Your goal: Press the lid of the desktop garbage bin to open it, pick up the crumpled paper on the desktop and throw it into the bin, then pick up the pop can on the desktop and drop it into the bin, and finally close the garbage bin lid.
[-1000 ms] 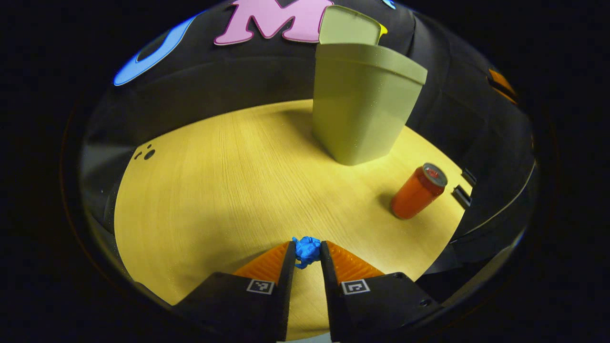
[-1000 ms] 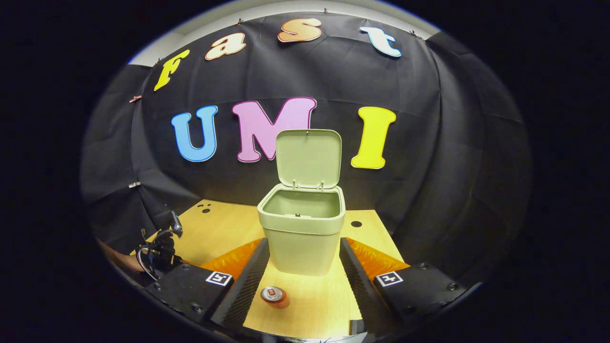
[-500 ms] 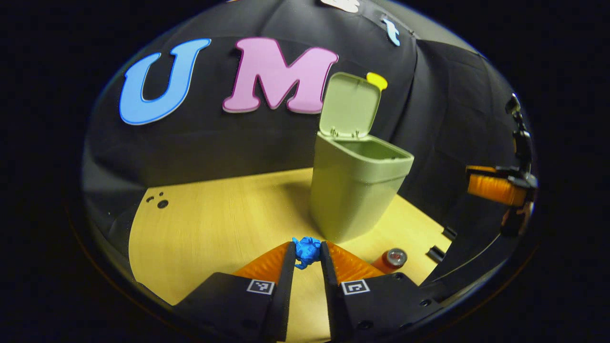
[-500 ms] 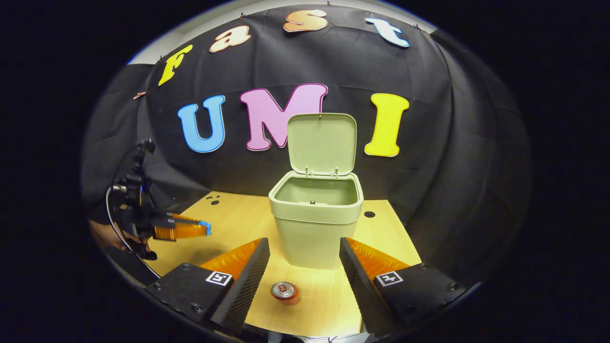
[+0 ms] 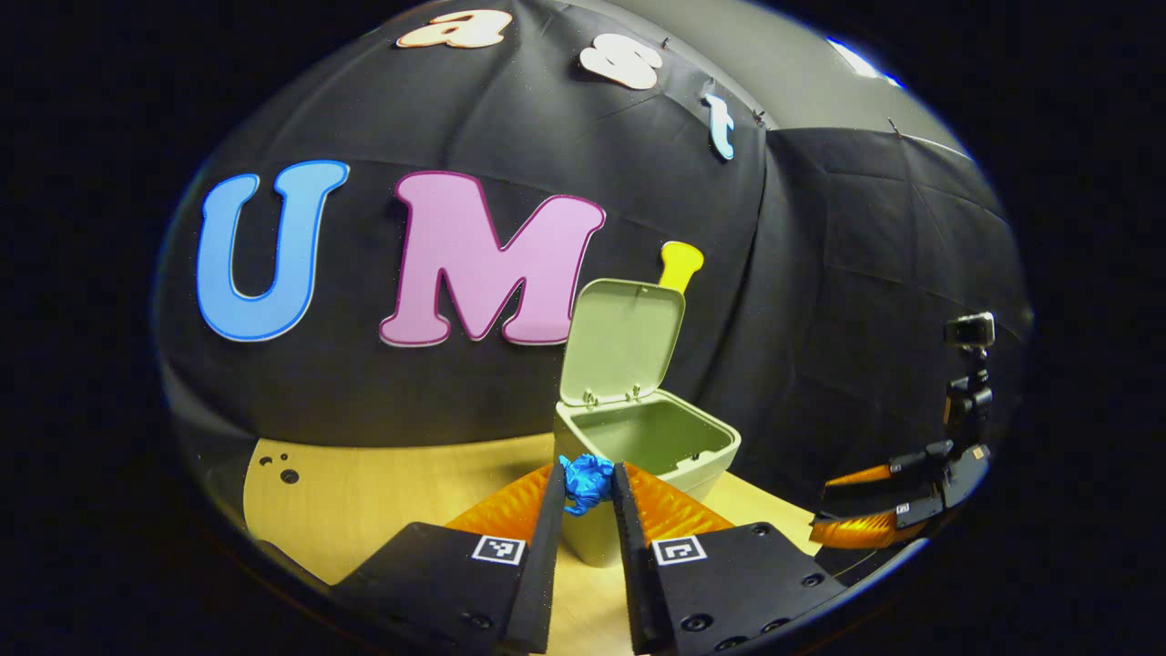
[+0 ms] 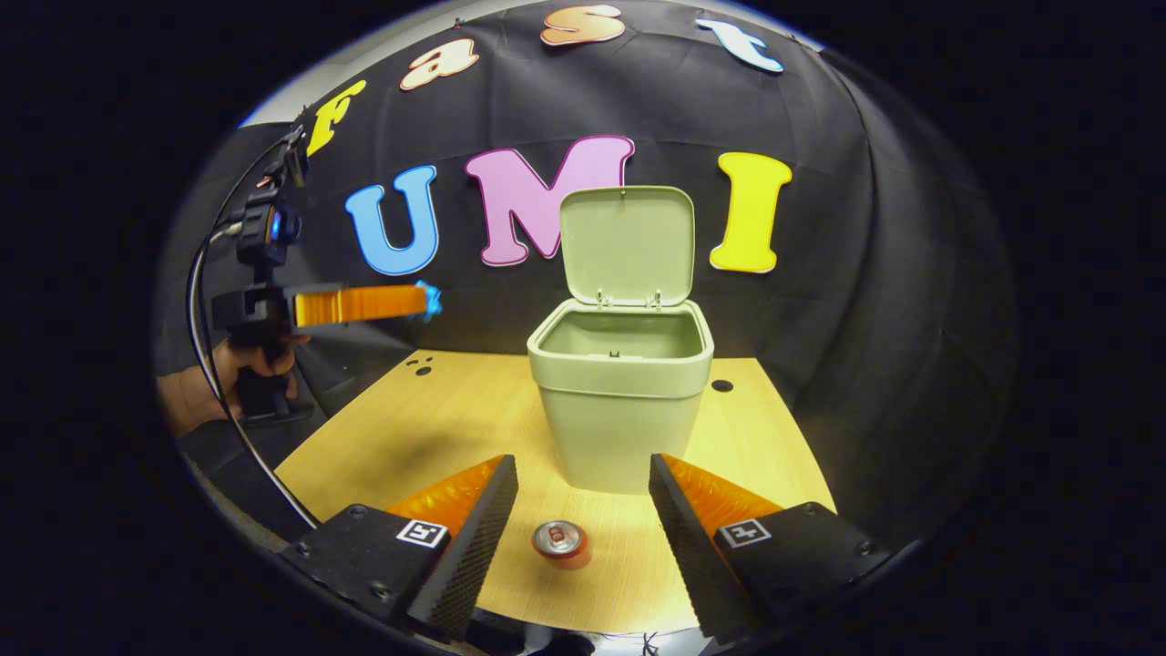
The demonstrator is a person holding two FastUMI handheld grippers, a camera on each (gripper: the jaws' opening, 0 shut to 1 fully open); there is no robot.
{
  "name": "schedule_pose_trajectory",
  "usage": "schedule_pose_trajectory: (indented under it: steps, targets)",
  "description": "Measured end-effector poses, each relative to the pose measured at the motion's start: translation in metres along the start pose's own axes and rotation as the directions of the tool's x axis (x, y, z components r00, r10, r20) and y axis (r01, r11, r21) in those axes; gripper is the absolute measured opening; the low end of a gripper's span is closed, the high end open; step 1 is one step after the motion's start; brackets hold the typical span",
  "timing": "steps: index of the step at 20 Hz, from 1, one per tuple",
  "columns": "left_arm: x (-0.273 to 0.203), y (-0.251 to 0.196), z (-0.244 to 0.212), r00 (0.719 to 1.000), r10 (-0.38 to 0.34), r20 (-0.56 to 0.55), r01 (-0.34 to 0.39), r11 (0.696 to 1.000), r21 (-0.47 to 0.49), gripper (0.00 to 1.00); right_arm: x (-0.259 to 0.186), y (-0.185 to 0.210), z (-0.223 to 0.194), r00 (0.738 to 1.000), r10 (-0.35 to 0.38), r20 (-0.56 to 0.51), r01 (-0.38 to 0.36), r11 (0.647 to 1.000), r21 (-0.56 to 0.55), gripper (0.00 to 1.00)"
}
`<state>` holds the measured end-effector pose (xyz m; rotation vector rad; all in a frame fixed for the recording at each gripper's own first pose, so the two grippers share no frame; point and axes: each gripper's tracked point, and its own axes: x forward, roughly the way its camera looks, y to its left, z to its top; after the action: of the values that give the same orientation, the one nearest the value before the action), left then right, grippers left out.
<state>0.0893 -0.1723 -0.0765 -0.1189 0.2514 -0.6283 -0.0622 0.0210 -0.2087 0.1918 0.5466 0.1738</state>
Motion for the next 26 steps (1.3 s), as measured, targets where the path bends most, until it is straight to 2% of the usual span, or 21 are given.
schedule_pose_trajectory:
  steps: [4, 5, 6, 9, 10, 13, 16, 17, 18, 20, 22, 23, 26]
  targets:
    - [0.037, -0.022, 0.013, 0.999, -0.047, 0.02, 0.046, 0.998, 0.053, 0.36, -0.002, 0.004, -0.009, 1.0, 0.005, -0.016, -0.004, 1.0, 0.026, 0.92]
    - [0.046, -0.027, 0.014, 0.998, -0.058, 0.021, 0.057, 0.996, 0.062, 0.33, -0.004, 0.004, -0.009, 1.0, 0.005, -0.011, -0.005, 1.0, 0.027, 0.92]
    - [0.057, -0.034, 0.016, 0.997, -0.07, 0.023, 0.068, 0.995, 0.069, 0.36, -0.007, 0.005, -0.006, 1.0, 0.011, 0.003, -0.011, 1.0, 0.029, 0.92]
    - [0.08, -0.044, 0.018, 0.996, -0.089, 0.021, 0.087, 0.992, 0.088, 0.36, -0.012, -0.003, -0.008, 1.0, 0.002, 0.008, -0.002, 0.999, 0.042, 0.92]
    - [0.088, -0.047, 0.015, 0.996, -0.09, 0.014, 0.088, 0.992, 0.095, 0.33, -0.013, -0.006, -0.01, 1.0, -0.002, 0.002, 0.002, 0.999, 0.048, 0.92]
    - [0.111, -0.05, 0.007, 0.995, -0.094, -0.016, 0.095, 0.991, 0.095, 0.36, -0.013, -0.015, -0.01, 1.0, -0.018, 0.001, 0.018, 0.999, 0.048, 0.98]
    - [0.13, -0.048, -0.012, 0.994, -0.084, -0.074, 0.09, 0.992, 0.085, 0.36, -0.012, -0.021, -0.015, 1.0, -0.024, -0.015, 0.024, 0.999, 0.023, 0.98]
    - [0.137, -0.047, -0.016, 0.993, -0.08, -0.089, 0.087, 0.993, 0.081, 0.33, -0.01, -0.023, -0.017, 0.999, -0.026, -0.021, 0.026, 1.0, 0.013, 0.98]
    - [0.141, -0.047, -0.022, 0.992, -0.079, -0.1, 0.087, 0.993, 0.078, 0.36, -0.01, -0.024, -0.017, 0.999, -0.023, -0.026, 0.023, 1.0, 0.009, 0.98]
    - [0.148, -0.048, -0.029, 0.99, -0.076, -0.116, 0.086, 0.993, 0.084, 0.37, -0.007, -0.027, -0.017, 0.999, -0.02, -0.032, 0.02, 1.0, 0.01, 0.98]
    - [0.154, -0.051, -0.034, 0.987, -0.085, -0.134, 0.098, 0.991, 0.089, 0.34, -0.004, -0.028, -0.018, 0.999, -0.011, -0.039, 0.012, 1.0, 0.013, 0.98]
    - [0.155, -0.053, -0.036, 0.985, -0.094, -0.142, 0.108, 0.99, 0.09, 0.38, -0.001, -0.027, -0.02, 0.999, -0.001, -0.05, 0.002, 1.0, 0.018, 0.98]
    - [0.159, -0.052, -0.036, 0.988, -0.085, -0.132, 0.1, 0.989, 0.113, 0.41, 0.004, -0.03, -0.031, 0.995, -0.007, -0.101, 0.01, 0.999, 0.032, 0.99]
